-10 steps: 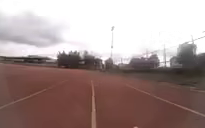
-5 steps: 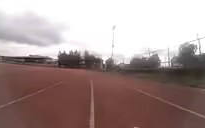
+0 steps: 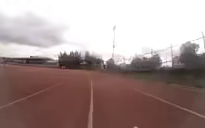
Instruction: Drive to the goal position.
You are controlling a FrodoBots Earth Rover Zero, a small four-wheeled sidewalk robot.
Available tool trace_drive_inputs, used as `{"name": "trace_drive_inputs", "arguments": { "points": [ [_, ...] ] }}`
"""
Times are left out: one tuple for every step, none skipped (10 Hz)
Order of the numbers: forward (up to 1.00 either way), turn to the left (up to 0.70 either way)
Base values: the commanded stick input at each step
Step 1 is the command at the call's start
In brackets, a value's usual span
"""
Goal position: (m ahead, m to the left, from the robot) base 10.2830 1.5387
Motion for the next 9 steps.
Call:
{"name": "trace_drive_inputs", "arguments": {
  "points": [
    [0.7,0.0],
    [0.7,0.0],
    [0.7,0.0],
    [0.7,0.0],
    [0.7,0.0],
    [0.7,0.0],
    [0.7,0.0],
    [0.7,0.0],
    [0.7,0.0]
  ]
}}
